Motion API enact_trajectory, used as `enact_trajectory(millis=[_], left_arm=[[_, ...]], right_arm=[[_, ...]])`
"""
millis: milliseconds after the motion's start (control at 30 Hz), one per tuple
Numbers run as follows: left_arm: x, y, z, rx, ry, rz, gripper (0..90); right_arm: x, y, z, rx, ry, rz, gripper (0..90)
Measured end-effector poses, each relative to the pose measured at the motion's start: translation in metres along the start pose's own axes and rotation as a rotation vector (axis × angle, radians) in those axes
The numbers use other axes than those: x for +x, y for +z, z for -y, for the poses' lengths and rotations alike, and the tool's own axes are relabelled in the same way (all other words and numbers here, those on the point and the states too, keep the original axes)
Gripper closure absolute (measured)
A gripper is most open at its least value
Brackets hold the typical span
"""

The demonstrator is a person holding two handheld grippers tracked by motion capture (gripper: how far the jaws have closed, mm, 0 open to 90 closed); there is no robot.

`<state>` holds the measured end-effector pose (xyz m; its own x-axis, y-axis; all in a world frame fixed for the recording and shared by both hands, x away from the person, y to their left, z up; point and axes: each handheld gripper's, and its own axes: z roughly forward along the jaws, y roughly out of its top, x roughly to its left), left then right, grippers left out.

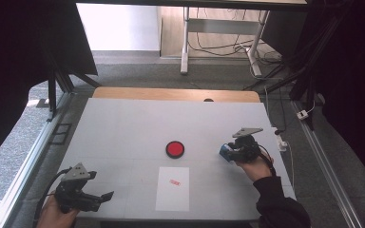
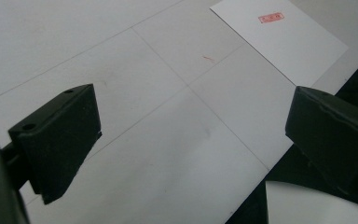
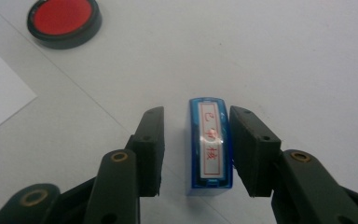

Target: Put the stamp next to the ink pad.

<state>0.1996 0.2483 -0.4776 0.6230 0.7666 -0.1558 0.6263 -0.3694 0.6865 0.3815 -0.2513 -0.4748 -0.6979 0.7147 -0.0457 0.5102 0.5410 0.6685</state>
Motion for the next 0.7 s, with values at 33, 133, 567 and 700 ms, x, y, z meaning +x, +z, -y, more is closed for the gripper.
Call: enact_trajectory(millis=[33, 133, 567, 700], left_arm=[[0.0, 0.0, 0.0, 0.0, -0.001, 0.0, 3.4], [0.0, 0.0, 0.0, -0.002, -0.001, 0.003, 3.4], [0.001, -0.001, 0.001, -0.007, -0.004, 0.002, 3.3], [0.001, -0.001, 0.001, -0.009, -0.003, 0.003, 3.2]], right_arm=[[0.001, -0.001, 0.0, -0.003, 0.001, -0.004, 55.1], [0.003, -0.002, -0.002, 0.0, -0.003, -0.011, 49.9], [0.014, -0.01, -0.006, -0.044, 0.02, -0.024, 29.1], [0.018, -0.014, -0.007, -0.06, 0.024, -0.037, 25.3]])
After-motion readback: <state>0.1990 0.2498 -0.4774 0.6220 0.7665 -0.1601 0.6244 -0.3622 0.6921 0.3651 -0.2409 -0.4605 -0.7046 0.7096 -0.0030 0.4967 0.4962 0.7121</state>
